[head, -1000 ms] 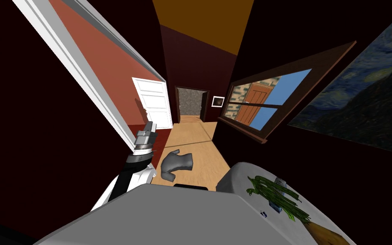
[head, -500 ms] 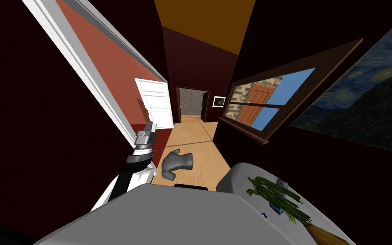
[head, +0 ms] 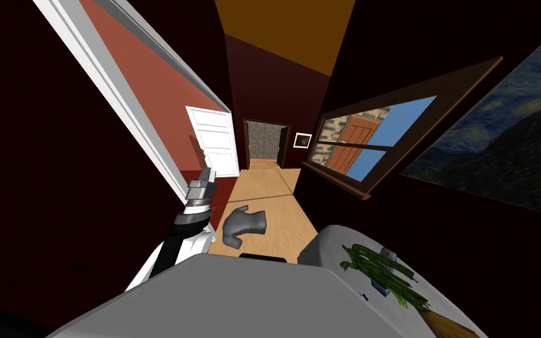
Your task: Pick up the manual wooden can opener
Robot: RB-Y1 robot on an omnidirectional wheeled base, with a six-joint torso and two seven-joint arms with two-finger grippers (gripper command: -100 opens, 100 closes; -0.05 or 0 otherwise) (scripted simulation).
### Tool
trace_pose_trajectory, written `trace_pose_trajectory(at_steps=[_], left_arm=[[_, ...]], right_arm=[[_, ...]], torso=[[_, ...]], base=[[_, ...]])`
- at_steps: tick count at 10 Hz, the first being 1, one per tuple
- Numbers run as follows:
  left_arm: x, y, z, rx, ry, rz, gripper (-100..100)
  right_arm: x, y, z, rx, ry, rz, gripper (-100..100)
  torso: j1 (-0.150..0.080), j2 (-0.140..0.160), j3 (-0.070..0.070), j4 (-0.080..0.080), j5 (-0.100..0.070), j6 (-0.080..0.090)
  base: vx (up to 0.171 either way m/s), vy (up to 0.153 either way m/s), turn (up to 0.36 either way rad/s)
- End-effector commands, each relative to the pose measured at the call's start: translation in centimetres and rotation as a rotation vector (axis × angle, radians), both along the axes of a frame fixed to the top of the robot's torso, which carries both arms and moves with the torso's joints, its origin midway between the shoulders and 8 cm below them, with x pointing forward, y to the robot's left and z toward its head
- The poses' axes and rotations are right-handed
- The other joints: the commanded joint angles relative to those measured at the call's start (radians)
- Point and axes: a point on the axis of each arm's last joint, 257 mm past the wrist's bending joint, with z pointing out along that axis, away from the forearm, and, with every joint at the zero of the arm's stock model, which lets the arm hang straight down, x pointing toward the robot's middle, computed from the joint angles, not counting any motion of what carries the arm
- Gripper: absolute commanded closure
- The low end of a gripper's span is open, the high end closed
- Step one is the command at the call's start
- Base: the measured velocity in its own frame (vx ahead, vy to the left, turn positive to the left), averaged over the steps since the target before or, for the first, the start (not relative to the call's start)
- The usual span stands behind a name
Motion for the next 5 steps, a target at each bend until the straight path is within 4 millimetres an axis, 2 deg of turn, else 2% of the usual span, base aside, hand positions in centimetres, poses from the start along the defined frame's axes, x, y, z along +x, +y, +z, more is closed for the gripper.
trace_pose_trajectory(at_steps=[1,3,4,5], left_arm=[[0.00,0.00,0.00,0.000,0.000,0.000,0],[0.00,0.00,0.00,0.000,0.000,0.000,0],[0.00,0.00,0.00,0.000,0.000,0.000,0],[0.00,0.00,0.00,0.000,0.000,0.000,0]], right_arm=[[0.20,0.12,0.64,0.002,0.002,0.007,100],[0.47,0.11,1.50,0.004,0.005,0.017,100],[0.29,0.16,1.28,0.003,0.005,0.014,100],[0.30,0.17,1.31,0.003,0.004,0.014,0]], torso=[[0.000,0.000,0.000,0.000,0.000,0.000],[0.002,-0.001,-0.001,0.000,0.001,0.000],[0.002,-0.001,-0.001,0.000,0.001,0.000],[0.001,-0.001,-0.001,0.000,0.000,0.000]], base=[[0.010,0.011,-0.075],[0.024,0.024,-0.075],[0.008,0.012,-0.012],[0.000,0.000,0.000]])
